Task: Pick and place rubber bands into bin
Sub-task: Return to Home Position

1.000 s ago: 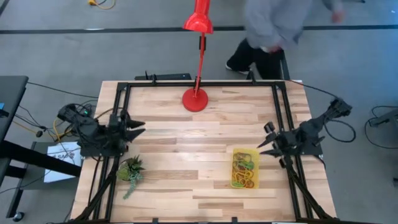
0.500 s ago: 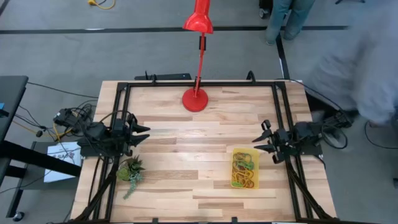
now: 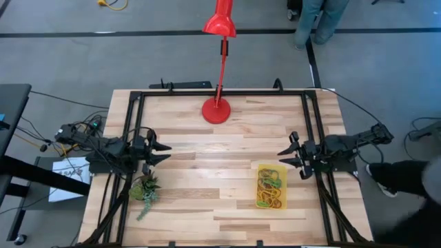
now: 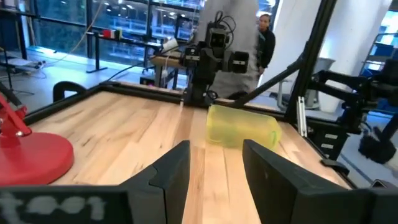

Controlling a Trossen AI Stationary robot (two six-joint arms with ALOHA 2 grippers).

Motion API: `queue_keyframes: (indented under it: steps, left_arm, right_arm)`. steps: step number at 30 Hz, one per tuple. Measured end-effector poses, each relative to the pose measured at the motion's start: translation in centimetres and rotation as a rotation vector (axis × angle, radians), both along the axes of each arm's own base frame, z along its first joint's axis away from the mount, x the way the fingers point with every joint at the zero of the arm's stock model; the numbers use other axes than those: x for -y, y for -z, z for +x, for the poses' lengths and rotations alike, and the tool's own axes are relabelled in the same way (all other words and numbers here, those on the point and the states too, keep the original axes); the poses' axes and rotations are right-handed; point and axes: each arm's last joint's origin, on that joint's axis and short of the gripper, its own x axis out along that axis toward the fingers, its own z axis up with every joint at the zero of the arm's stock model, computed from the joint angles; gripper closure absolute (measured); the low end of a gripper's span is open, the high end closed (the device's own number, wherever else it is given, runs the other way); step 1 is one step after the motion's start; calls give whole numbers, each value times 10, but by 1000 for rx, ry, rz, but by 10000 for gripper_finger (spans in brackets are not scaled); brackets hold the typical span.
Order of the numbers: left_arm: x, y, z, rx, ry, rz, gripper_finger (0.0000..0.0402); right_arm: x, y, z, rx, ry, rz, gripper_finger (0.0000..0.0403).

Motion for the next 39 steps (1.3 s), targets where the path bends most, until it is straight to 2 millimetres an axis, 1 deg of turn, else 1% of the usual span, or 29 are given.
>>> queue_keyframes:
  steps: [5, 11, 39]
  left_arm:
    - [0, 1, 1, -12, -2, -16, 262]
    - [0, 1, 1, -15, -4, 28, 262]
    - [0, 2, 1, -19, -6, 31, 262]
  right_arm:
    - [0, 1, 0, -7, 0, -2, 301]
    - [0, 1, 0, -8, 0, -2, 301]
    - [0, 1, 0, -9, 0, -2, 301]
